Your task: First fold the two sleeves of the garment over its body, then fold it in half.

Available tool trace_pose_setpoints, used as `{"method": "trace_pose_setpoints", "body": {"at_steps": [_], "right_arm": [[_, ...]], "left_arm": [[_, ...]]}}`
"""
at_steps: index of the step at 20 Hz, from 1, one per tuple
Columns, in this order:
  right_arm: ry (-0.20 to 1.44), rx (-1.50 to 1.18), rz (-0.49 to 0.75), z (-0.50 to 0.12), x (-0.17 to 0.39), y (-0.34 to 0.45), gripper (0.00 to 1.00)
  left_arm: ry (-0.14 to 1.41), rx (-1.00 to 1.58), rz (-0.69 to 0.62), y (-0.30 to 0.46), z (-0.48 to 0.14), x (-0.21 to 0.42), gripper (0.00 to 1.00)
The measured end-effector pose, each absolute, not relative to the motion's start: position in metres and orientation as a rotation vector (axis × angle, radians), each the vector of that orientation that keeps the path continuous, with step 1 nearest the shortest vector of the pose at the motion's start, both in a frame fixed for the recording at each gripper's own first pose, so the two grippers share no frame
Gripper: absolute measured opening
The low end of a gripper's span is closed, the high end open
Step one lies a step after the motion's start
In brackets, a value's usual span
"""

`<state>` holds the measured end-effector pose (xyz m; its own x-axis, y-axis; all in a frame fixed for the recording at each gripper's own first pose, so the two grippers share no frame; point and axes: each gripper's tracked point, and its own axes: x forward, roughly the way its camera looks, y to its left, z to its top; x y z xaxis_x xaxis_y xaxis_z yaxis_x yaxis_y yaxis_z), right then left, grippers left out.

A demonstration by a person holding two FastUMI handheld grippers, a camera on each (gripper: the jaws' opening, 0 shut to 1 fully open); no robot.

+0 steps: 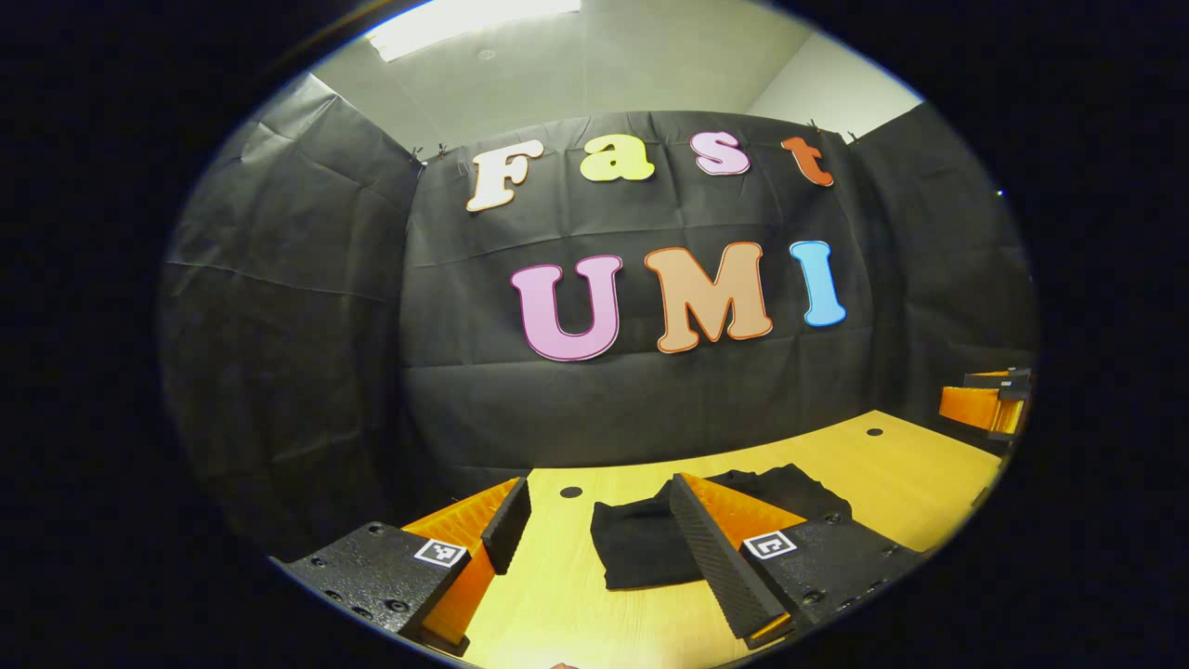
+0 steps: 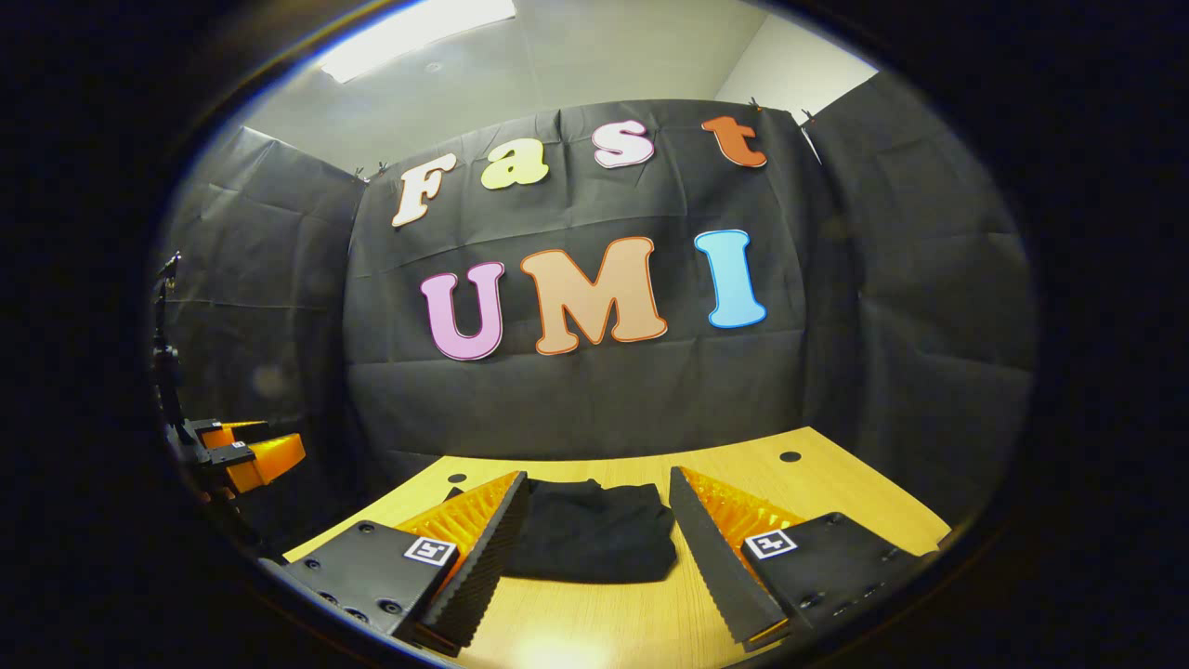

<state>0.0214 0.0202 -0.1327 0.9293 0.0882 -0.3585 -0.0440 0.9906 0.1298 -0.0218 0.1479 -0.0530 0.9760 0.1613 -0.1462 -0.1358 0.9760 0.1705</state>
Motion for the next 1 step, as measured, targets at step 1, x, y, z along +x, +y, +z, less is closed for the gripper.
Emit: {"method": "trace_pose_setpoints", "body": {"at_steps": [1], "right_arm": [[0.368,0.117,0.064,-0.1306,0.0180,0.0187,0.96]], "left_arm": [[0.149,0.157,0.150,0.1473,-0.0485,-0.0250,1.00]]}}
